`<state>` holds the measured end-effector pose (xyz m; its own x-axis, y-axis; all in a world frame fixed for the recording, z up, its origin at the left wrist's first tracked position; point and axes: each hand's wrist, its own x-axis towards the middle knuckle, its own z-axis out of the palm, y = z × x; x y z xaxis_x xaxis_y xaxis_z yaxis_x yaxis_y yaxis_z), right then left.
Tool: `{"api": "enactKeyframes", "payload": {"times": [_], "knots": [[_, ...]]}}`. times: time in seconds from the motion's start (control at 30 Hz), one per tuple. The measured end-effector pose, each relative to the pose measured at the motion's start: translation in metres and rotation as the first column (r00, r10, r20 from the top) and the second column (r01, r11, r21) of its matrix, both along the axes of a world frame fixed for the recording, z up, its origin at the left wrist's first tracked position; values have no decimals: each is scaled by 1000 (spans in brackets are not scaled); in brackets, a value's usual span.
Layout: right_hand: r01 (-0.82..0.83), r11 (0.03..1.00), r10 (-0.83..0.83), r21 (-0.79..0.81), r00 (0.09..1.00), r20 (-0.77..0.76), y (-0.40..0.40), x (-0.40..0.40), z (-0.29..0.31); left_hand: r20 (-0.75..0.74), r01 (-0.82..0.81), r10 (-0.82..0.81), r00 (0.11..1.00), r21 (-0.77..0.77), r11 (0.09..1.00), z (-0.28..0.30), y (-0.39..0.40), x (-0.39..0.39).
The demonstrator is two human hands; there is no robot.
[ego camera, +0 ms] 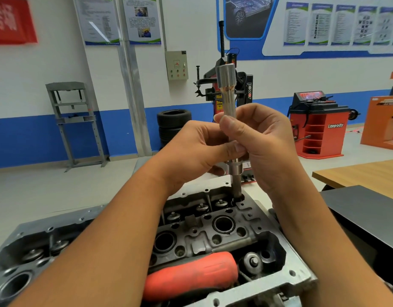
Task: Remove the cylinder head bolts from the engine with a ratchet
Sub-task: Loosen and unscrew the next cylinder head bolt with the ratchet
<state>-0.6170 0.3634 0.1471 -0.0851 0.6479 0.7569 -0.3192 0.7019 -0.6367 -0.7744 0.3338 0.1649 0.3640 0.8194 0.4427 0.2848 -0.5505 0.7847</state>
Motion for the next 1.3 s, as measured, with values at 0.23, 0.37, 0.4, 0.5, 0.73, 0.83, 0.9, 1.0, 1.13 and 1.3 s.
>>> {"api": "enactKeyframes", "payload": {"times": [0.23,0.37,0.4,0.5,0.73,0.83,0.9,1.0,1.13,1.3], "knots": [[-12,998,12,-59,1000,8,1,1,1,31,79,-76,997,-86,993,-1,-3,5],[-46,998,47,-43,999,18,-1,-2,0,20,-2,2,1000,5,1000,-1,0,3],[-41,999,41,-33,999,11,-1,-2,0,24,-14,14,1000,30,999,-1,1,3],[12,1000,-13,-13,1000,-8,1,-2,0,49,-40,38,998,53,998,-1,1,2],[-22,999,22,-30,1000,7,-1,-1,2,126,30,-22,992,-55,998,0,0,5],[13,1000,-13,-21,1000,-23,-1,-2,2,85,-44,44,995,4,999,0,0,4],[54,999,-54,-6,998,-34,-1,-3,1,85,-75,72,994,23,997,0,0,1],[52,999,-52,0,999,-14,-2,-2,2,117,0,4,993,-37,999,0,-1,2],[-13,1000,13,-24,1000,10,-5,-1,3,135,26,-20,991,-40,999,0,-1,6],[32,1000,-32,0,999,-10,-3,-2,2,105,-90,84,991,49,995,1,-1,2]]}}
